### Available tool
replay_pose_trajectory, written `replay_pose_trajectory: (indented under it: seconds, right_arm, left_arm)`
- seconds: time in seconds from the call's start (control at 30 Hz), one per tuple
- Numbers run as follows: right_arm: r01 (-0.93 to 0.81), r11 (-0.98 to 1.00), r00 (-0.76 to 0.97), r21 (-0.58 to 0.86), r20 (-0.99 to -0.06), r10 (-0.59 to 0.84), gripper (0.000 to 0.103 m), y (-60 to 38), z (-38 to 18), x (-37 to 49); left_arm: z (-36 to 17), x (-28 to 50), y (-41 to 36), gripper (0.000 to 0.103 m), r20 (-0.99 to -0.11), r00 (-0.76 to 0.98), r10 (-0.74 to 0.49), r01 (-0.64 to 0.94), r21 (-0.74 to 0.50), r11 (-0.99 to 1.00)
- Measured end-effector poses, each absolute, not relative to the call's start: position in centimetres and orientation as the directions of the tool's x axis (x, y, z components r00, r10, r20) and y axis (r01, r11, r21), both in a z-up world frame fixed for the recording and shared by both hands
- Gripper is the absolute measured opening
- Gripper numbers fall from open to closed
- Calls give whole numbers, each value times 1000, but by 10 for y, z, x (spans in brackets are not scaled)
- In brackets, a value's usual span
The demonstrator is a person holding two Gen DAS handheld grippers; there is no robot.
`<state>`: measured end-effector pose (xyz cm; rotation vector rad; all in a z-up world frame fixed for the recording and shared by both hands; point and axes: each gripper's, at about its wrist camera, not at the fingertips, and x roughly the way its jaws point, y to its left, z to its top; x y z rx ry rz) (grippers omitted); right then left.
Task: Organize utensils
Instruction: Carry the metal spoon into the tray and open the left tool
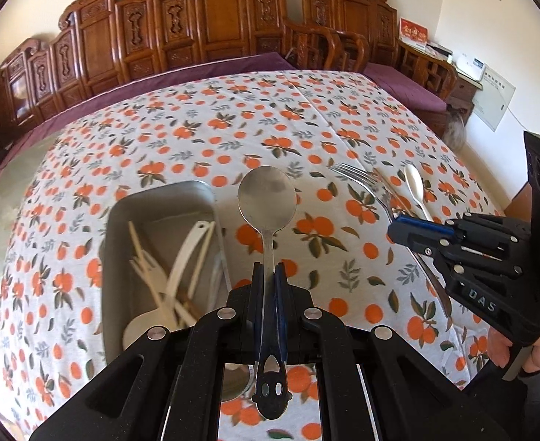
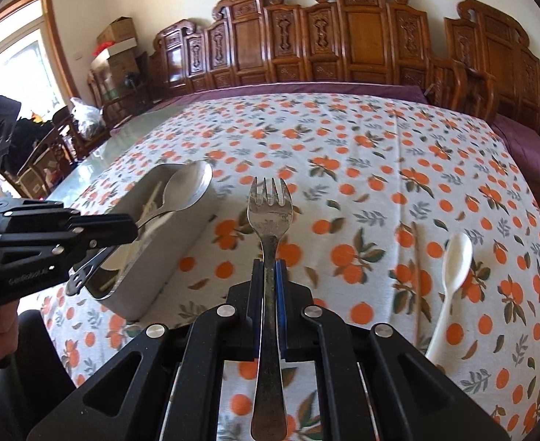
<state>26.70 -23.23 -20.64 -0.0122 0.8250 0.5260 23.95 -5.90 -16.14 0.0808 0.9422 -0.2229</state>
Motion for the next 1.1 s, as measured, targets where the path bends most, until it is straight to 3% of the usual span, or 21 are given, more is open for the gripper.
replay_pose_trajectory:
  seconds: [0.57,1.1]
  right_arm:
    - [-522,837,526,164,-710,468,8,-201,-206,252]
    - [-513,841,513,173,-723,462,8,-205,-214,257]
  left_arm:
    - [-190,263,4,5,-831,553,-58,80,-16,997]
    - [-227,293,5,6,-874,486,19,51,50,997]
